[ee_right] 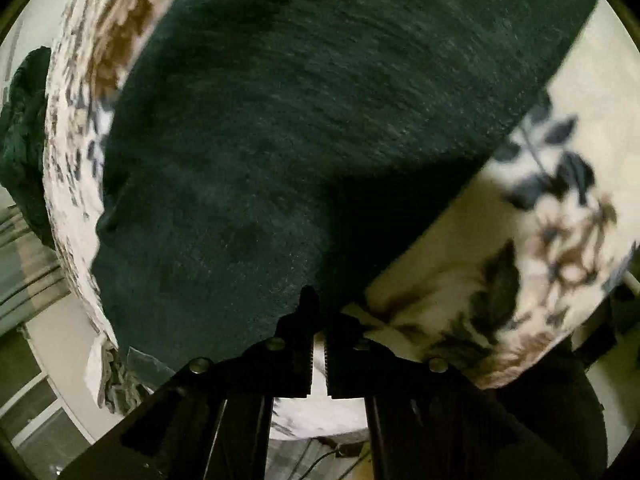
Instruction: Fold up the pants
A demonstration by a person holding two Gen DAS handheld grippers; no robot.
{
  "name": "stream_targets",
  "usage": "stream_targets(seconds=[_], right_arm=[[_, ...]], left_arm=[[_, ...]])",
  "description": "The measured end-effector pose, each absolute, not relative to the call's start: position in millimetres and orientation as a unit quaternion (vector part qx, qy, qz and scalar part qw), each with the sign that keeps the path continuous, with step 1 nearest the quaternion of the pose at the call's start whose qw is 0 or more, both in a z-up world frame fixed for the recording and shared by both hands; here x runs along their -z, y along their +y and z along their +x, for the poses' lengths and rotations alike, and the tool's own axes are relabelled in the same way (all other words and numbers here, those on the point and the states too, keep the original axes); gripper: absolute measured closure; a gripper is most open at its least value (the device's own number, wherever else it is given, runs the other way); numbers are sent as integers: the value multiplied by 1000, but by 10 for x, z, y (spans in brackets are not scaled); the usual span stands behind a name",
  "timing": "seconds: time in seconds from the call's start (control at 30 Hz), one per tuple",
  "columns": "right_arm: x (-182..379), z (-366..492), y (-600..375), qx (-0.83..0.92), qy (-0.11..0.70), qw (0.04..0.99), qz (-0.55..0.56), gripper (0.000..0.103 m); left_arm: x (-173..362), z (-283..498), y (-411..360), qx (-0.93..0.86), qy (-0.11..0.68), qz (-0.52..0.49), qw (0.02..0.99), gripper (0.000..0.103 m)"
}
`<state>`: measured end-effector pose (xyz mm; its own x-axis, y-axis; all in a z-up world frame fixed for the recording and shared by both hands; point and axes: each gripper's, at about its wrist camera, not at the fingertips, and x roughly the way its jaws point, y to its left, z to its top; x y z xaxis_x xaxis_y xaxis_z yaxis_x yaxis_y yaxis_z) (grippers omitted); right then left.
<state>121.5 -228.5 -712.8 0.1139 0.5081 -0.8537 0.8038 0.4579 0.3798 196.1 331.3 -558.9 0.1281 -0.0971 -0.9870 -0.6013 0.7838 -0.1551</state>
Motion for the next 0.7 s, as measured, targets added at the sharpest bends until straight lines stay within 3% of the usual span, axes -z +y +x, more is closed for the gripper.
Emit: stream_targets(seconds=[0.1, 0.17, 0.2, 0.27, 0.3, 0.33, 0.43, 0.53, 0.63, 0.7], right_arm=[[7168, 1293, -2244, 120, 670, 545, 489, 99], [7128, 1440, -2235, 97, 697, 539, 463, 92], [7064, 1522, -2205, 83, 714, 538, 440, 84], [6810, 1705, -2109, 41, 728, 556, 399, 53], [6638, 1813, -2036, 11, 725, 571, 384, 49], [6517, 1907, -1964, -11, 723, 581, 374, 49], [6163, 2337, -1655, -91, 709, 612, 338, 44], [6034, 2849, -1345, -134, 700, 646, 273, 44], [6380, 3252, -1052, -169, 745, 594, 253, 45], [6558, 3392, -1162, -107, 749, 617, 217, 57]], left_arm=[[5590, 2058, 3345, -180, 641, -276, 693, 85], [5473, 2046, 3369, -180, 639, -282, 692, 85], [5380, 2004, 3378, -180, 636, -285, 694, 85], [5212, 1947, 3347, -183, 629, -285, 699, 79], [5132, 1937, 3307, -190, 630, -275, 701, 76], [5069, 1964, 3253, -194, 628, -266, 705, 69], [4944, 2070, 3027, -189, 627, -234, 719, 35], [4989, 2111, 2765, -160, 629, -215, 730, 35], [5022, 2220, 2508, -132, 634, -205, 733, 35], [4969, 2301, 2322, -116, 634, -187, 742, 35]])
